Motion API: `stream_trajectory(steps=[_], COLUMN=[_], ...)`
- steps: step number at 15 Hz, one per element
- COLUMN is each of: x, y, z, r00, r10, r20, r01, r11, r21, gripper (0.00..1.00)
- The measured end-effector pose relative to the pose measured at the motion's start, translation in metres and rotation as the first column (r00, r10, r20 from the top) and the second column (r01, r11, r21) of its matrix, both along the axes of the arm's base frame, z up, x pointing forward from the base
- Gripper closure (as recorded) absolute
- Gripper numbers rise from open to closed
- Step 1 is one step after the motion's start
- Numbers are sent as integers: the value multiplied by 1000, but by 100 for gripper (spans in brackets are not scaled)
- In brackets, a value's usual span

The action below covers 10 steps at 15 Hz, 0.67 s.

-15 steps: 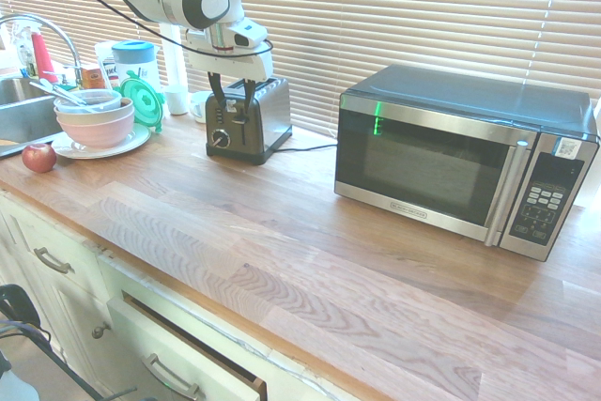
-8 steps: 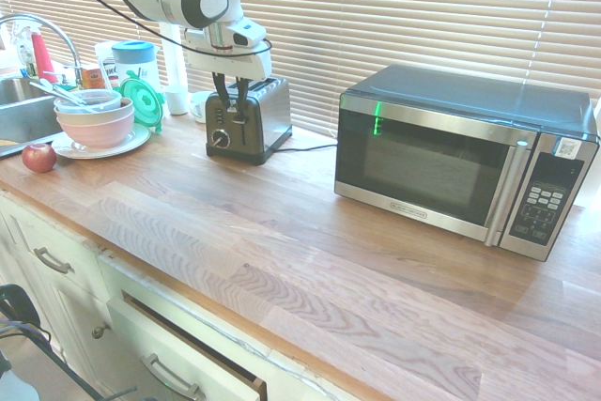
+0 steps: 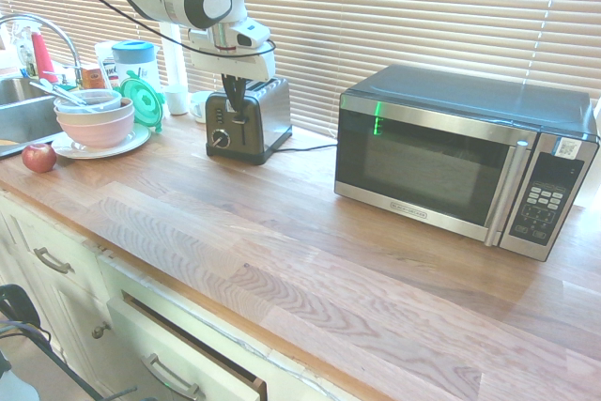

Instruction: Press the toaster

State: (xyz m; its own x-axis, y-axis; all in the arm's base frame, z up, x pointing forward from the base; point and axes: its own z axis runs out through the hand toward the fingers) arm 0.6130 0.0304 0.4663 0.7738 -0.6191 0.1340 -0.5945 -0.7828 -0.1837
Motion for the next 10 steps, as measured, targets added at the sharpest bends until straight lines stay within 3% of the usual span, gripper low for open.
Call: stream_trajectory(steps=[10], x=[5], y=[-6], z=[-25], r00=[999], r10=[1], r20=[-40], r01=[0], r11=[1000], r21=[9], gripper=[100])
